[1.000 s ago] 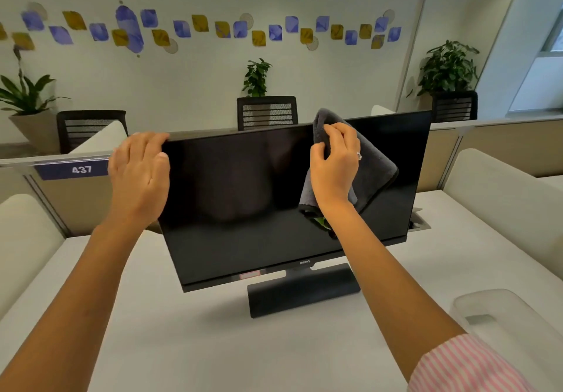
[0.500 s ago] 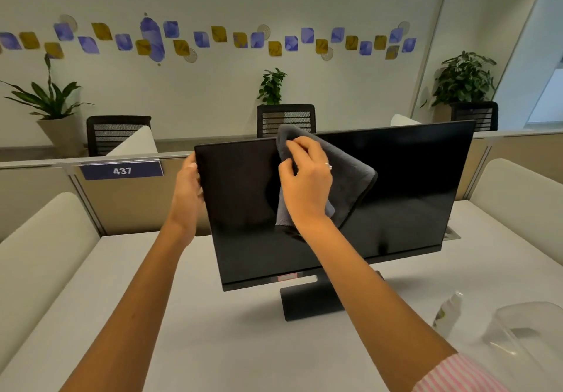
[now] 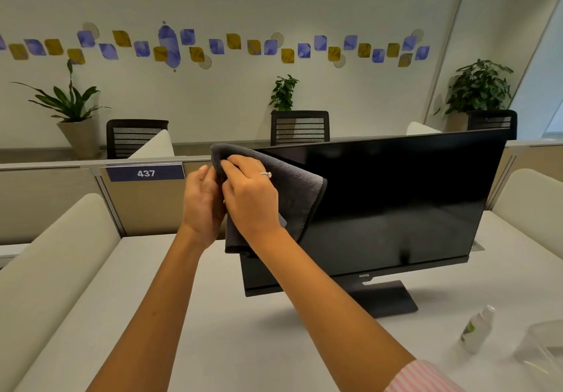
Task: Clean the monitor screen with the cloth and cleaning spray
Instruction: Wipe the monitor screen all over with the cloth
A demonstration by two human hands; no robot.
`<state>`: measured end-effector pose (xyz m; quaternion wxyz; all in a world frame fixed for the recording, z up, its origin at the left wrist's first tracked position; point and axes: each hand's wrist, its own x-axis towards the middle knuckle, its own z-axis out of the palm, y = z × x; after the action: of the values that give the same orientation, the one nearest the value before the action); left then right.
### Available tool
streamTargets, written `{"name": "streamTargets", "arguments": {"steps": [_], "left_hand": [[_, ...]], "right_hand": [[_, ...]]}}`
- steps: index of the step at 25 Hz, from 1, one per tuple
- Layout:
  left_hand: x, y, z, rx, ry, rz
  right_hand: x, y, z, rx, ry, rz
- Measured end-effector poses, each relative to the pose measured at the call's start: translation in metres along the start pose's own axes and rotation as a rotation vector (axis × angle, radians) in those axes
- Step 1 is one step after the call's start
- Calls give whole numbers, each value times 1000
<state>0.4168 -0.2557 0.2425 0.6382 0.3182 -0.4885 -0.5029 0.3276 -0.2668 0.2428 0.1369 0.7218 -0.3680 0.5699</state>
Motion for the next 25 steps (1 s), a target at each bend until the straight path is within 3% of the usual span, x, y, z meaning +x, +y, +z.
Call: {"name": "streamTargets", "arguments": {"steps": [3, 13, 25], "left_hand": [[1, 0, -9, -77, -96, -78], [3, -12, -21, -142, -146, -158], [-22, -64, -22, 71, -39, -309]], "right_hand": [[-5, 2, -2, -25, -8, -14], [-112, 24, 0, -21, -136, 7], [-210, 50, -10, -138, -448, 41]]}}
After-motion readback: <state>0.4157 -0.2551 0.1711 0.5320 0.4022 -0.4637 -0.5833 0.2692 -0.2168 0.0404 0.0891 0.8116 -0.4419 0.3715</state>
